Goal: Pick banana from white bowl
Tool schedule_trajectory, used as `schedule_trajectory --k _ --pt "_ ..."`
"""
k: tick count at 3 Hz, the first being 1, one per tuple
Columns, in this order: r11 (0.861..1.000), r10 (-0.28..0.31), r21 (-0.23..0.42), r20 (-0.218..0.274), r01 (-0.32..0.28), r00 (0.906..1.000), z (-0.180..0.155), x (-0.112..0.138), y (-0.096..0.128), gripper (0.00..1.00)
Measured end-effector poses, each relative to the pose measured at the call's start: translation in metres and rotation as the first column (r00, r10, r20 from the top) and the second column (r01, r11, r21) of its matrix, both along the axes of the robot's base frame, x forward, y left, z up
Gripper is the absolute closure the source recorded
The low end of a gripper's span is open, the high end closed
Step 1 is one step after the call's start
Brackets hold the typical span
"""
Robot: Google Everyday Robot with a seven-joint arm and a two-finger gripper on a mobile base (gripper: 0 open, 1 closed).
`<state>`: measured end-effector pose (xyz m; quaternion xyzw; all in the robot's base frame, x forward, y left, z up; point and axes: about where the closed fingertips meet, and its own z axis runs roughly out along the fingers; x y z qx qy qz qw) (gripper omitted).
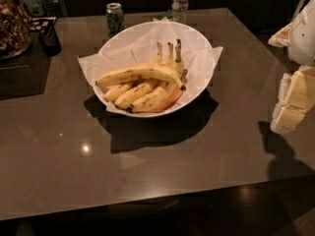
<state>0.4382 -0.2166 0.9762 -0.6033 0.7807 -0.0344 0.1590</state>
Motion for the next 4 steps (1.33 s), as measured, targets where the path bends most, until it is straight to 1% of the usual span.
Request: schedule_trajectory --k 1,2,3,4 --pt "1.000 0.001 0.002 0.005 -0.001 1.0000 0.001 0.000 0.001 0.00" --pt "0.999 0.033 0.039 0.036 -0.034 0.9988 0.009 0.009 0.013 0.00" --pt "0.986 0.110 0.116 0.064 -0.116 0.9919 0.022 0.030 0.040 0.00" --pt "0.956 0.203 0.192 0.107 -0.221 0.9732 0.044 0.056 0.077 0.00"
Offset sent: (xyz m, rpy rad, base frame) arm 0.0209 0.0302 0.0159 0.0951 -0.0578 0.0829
